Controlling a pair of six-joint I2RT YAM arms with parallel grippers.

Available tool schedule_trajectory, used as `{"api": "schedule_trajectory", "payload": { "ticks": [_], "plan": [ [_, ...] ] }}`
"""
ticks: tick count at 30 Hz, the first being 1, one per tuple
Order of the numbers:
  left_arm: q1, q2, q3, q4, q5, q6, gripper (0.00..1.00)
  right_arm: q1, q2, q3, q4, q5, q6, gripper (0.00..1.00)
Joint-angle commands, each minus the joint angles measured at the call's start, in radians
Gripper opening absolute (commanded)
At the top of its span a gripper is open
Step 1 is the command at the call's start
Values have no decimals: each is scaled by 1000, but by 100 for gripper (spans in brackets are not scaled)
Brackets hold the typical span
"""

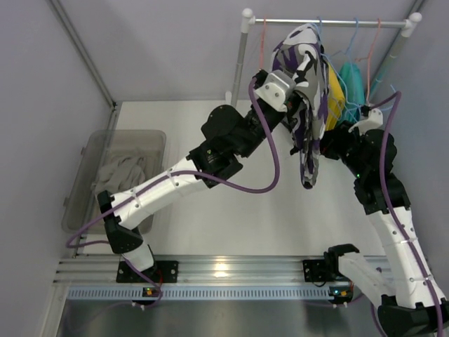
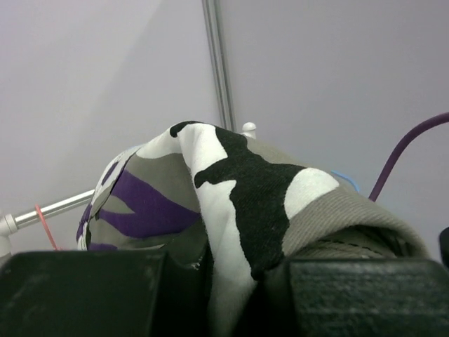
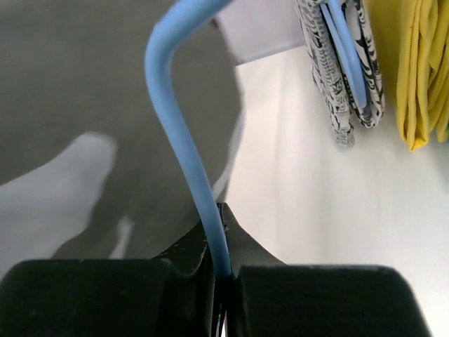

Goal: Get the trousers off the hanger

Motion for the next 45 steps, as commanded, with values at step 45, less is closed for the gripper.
{"api": "schedule_trajectory", "payload": {
  "ticks": [45],
  "plan": [
    [249,-616,-129,66,-248,331,0,-46,70,138,11,-34,-83,0]
  ]
}}
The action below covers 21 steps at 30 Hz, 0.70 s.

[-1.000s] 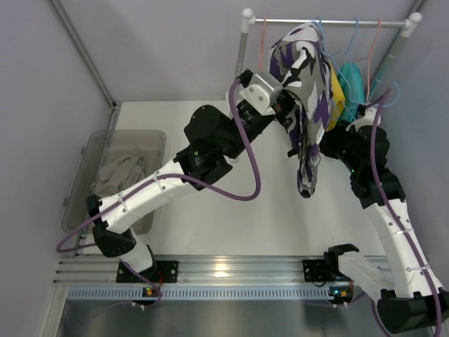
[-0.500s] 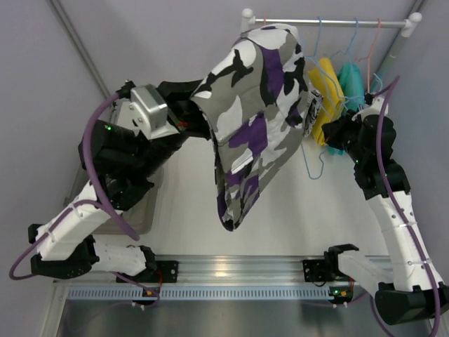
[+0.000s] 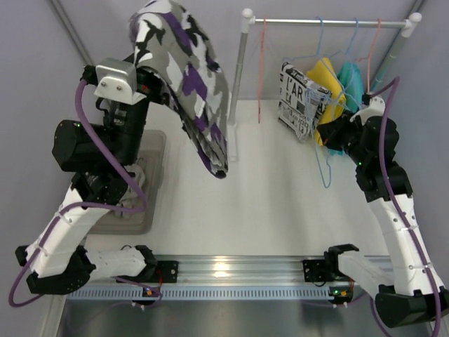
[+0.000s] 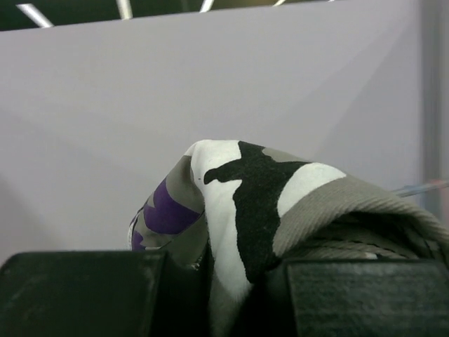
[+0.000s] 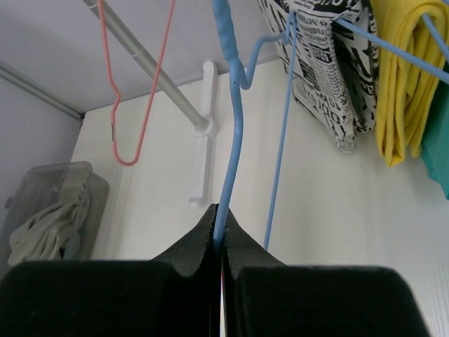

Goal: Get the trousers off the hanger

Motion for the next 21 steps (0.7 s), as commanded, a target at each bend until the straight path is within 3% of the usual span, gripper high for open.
{"api": "schedule_trajectory", "payload": {
  "ticks": [1,11,21],
  "plan": [
    [135,-138,-89,240,-94,82,0,-11,-40,20,82,-74,-32,0],
    [586,-439,-449,145,-201,22,0,-13,-54,15,101,-157,-66,0],
    [910,-779,-782,-50,-330,-22,0,-11,-7,37,102,-207,-63,0]
  ]
}}
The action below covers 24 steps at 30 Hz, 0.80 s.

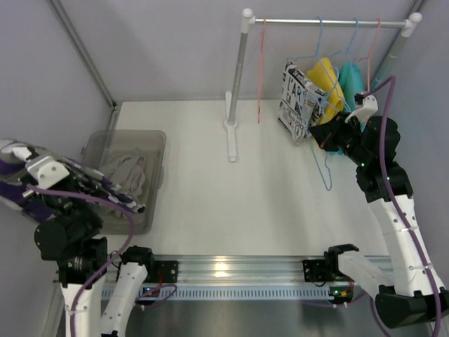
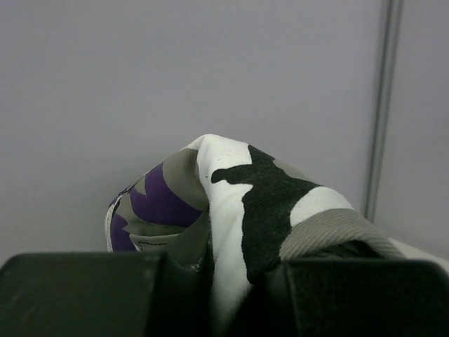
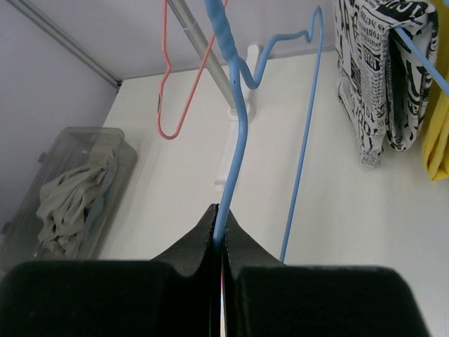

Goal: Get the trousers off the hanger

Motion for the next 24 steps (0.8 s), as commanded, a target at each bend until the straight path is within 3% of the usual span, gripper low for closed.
{"api": "schedule_trajectory", "payload": {
  "ticks": [1,7,13,15,19,20,21,22,24],
  "plan": [
    [83,-92,-64,33,-12,-33,0,-11,22,40,85,-33,-14,0],
    [158,-199,-233,-78,-61,-19,0,-5,48,55,76,-38,-13,0],
    [158,-135,-437,68,20,-19,0,1,76,69,67,-41,-13,0],
    [158,-37,-518,155,80,-30,0,2,82,72,65,-32,-22,0],
    [156,245,-604,532,161,-51,0,4,99,88,53,-21,-31,0],
    [159,554,-544,660,148,-106,0,7,111,113,42,-24,-34,0],
    [160,557,-543,662,138,-107,0,7,114,114,41,-24,-34,0],
    [161,681,-516,677,150,-132,0,6,116,124,38,-27,-34,0],
    [164,768,-445,682,186,-197,0,7,123,138,30,-26,-37,0]
  ]
}}
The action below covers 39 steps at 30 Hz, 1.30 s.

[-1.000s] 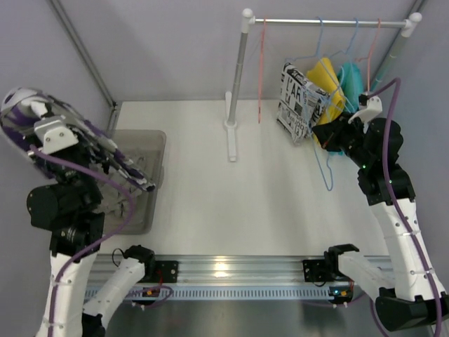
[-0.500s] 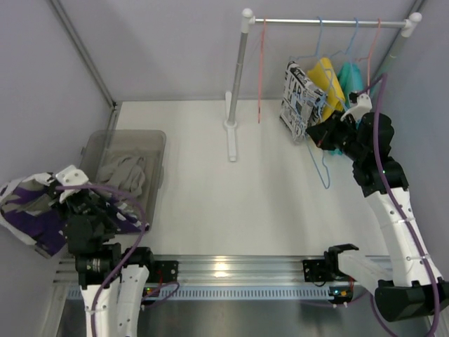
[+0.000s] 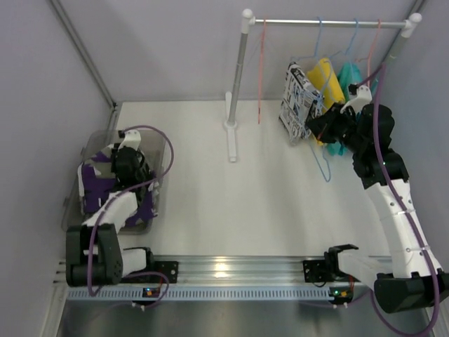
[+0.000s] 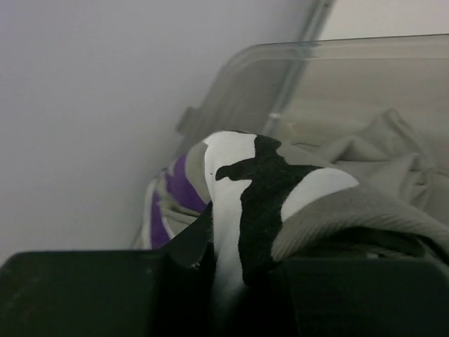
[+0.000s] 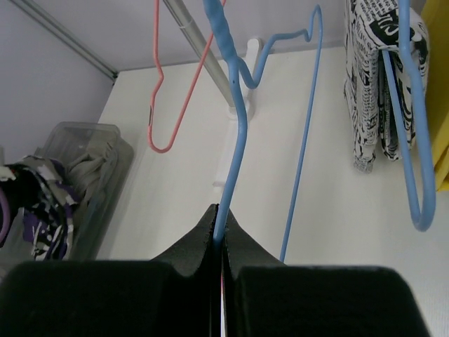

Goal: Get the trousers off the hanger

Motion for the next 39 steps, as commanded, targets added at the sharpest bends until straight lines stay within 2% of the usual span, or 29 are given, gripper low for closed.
{"api": "schedule_trajectory", "payload": {
  "ticks": [1,4,5,7,8,10,12,15,16,19,23,28,39],
  "plan": [
    [8,196,138,271,104,-144,2,7,9,84,31,12,-28,0],
    [7,209,198,150,165,-248,11,12,17,110,-7,30,-45,0],
    [7,201,239,48,176,-269,24,12,18,129,-20,37,-57,0],
    [7,178,307,-67,179,-340,35,13,21,149,-55,47,-69,0],
    [8,169,327,-132,191,-361,52,13,21,153,-64,49,-77,0],
    [5,128,374,-288,208,-397,67,16,24,167,-81,52,-85,0],
    [5,76,390,-359,250,-412,99,19,29,179,-104,52,-100,0],
    [7,-42,466,-572,365,-414,99,25,46,230,-147,55,-125,0],
    [8,-82,546,-629,388,-417,99,27,52,242,-159,58,-128,0],
    [7,-128,722,-826,475,-415,99,32,77,274,-195,66,-143,0],
    [8,-136,873,-1008,625,-417,99,53,122,314,-204,75,-146,0],
    [7,-168,884,-1051,750,-429,99,76,233,458,-182,79,-134,0],
    [7,-159,887,-1041,771,-515,99,145,646,909,-135,234,-184,0]
  ]
}}
